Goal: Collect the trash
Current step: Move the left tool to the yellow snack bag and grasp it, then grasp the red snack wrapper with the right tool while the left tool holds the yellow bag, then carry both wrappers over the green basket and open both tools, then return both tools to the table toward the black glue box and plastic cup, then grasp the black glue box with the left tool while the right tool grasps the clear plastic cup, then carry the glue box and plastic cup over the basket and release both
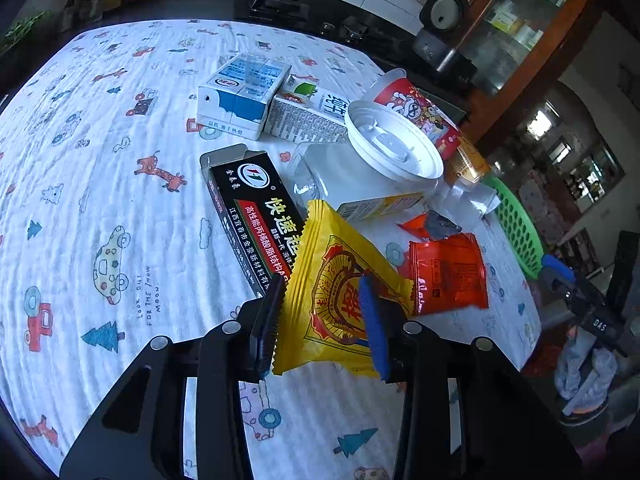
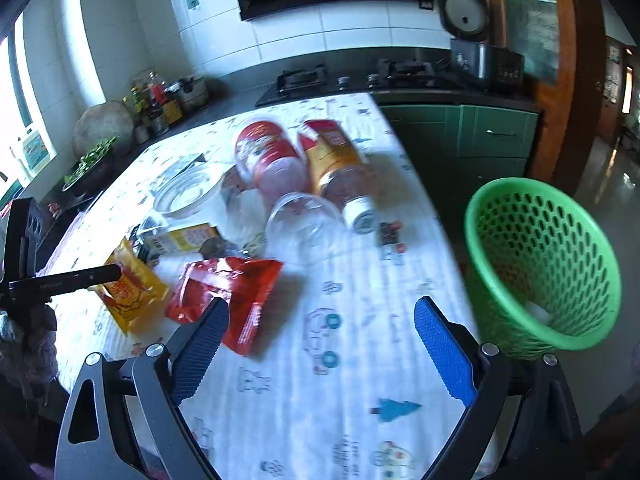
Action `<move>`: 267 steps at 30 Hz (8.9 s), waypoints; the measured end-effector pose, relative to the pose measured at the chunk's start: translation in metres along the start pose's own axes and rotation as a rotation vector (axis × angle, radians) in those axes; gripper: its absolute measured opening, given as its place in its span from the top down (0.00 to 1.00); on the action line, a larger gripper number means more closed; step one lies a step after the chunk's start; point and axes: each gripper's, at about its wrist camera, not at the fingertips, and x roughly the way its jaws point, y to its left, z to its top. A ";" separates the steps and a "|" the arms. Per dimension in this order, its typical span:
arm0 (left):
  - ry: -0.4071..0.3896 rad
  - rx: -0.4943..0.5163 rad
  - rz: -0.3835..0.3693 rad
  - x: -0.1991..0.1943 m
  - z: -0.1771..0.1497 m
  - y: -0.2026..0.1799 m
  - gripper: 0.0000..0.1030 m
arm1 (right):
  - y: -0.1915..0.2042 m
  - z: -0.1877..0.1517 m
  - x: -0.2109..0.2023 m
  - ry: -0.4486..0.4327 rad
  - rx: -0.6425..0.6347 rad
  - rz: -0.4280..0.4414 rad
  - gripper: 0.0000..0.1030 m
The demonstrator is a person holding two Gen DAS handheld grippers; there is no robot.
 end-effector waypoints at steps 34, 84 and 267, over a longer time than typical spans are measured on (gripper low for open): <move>0.001 0.032 -0.049 -0.003 -0.005 0.003 0.60 | 0.044 -0.001 0.071 0.065 0.061 0.128 0.71; -0.023 0.477 -0.324 0.084 0.119 -0.305 0.82 | -0.257 0.021 -0.022 -0.043 0.297 -0.511 0.73; 0.030 0.565 -0.197 0.121 0.116 -0.331 0.53 | -0.248 0.012 -0.006 -0.011 0.240 -0.373 0.38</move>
